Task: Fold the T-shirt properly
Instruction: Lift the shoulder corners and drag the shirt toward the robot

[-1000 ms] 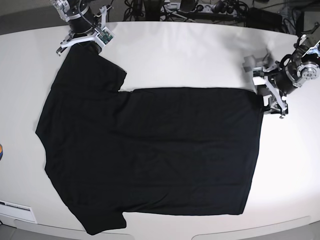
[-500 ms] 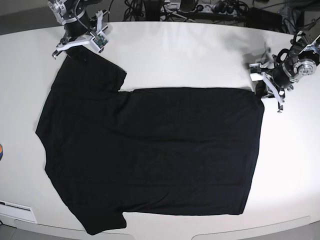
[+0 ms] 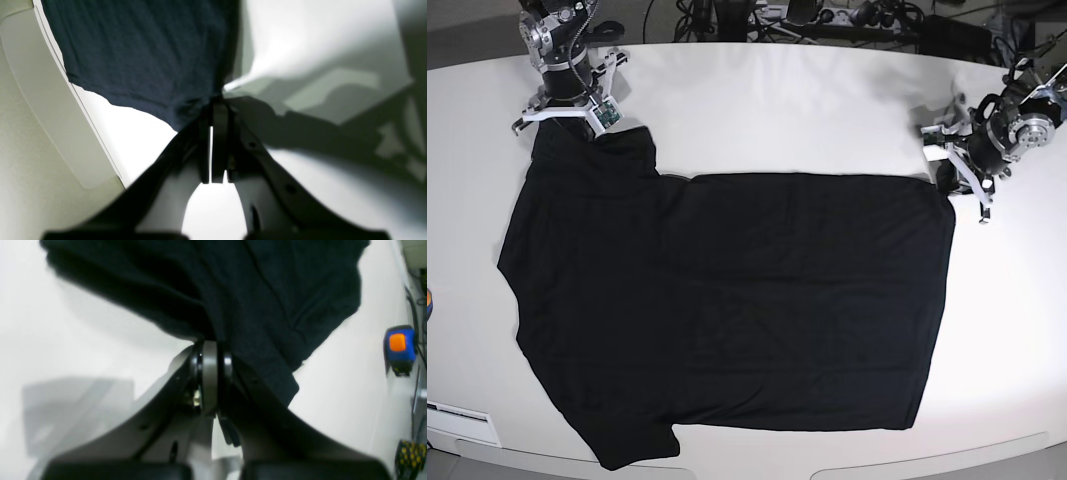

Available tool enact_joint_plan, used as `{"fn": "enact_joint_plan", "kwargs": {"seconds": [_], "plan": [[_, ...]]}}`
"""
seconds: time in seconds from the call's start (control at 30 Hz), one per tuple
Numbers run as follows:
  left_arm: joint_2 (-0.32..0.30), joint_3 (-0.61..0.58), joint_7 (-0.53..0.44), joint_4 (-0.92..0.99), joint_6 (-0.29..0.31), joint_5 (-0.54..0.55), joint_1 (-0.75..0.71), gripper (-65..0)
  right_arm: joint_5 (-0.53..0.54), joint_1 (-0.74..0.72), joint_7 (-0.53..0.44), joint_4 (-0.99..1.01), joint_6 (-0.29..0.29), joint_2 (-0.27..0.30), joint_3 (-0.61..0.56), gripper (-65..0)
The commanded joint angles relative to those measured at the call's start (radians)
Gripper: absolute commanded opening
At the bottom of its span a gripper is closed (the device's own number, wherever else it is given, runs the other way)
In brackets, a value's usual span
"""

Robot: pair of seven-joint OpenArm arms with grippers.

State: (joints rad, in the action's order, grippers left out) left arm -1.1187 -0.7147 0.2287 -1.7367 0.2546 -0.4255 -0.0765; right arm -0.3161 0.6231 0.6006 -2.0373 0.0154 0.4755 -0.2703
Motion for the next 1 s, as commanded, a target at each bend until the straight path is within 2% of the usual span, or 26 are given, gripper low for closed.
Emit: {"fn": "enact_joint_plan", "kwargs": {"seconds": [0.0,0.13,0.23,0.33,0.43,0.57,0.63,0.73,0.97], "plan": [[-0.021,-0.013,-0.009,-0.022,0.055,0.038,-0.012,-65.0,-0.006,0.019,-0.002,-0.039,0.0,0.011,0.003,-65.0],[-0.052,-0.013,0.029,-0.098,0.05,0.042,-0.012,-65.0,-0.063,0.106,0.005,-0.146,-0.005,0.031,0.003,-65.0],[-0.085,-0.013,0.051,-0.147,0.019,0.043,-0.013,-65.0,-0.119,0.18,0.028,-0.213,-0.044,0.064,0.003,-65.0],[-0.117,-0.013,0.084,-0.19,0.014,0.046,-0.02,-65.0,-0.166,0.256,0.034,-0.257,-0.079,0.095,0.003,-65.0],[-0.154,-0.013,0.132,-0.241,0.002,0.045,-0.069,-65.0,-0.18,0.329,0.042,-0.276,-0.083,0.11,0.003,-65.0],[-0.195,-0.013,0.198,-0.306,-0.046,0.04,-0.163,-65.0,-0.195,0.405,0.05,-0.277,-0.095,0.11,0.003,-65.0],[-0.201,-0.013,0.235,-0.333,-0.068,0.029,-0.204,-65.0,-0.211,0.432,0.05,-0.278,-0.095,0.11,0.003,-65.0],[-0.2,-0.013,0.291,-0.366,-0.069,0.024,-0.264,-65.0,-0.217,0.467,0.056,-0.278,-0.095,0.11,0.003,-65.0],[-0.2,-0.013,0.348,-0.38,-0.119,-0.126,-0.433,-65.0,-0.217,0.535,0.06,-0.278,-0.108,0.11,0.003,-65.0]]}}
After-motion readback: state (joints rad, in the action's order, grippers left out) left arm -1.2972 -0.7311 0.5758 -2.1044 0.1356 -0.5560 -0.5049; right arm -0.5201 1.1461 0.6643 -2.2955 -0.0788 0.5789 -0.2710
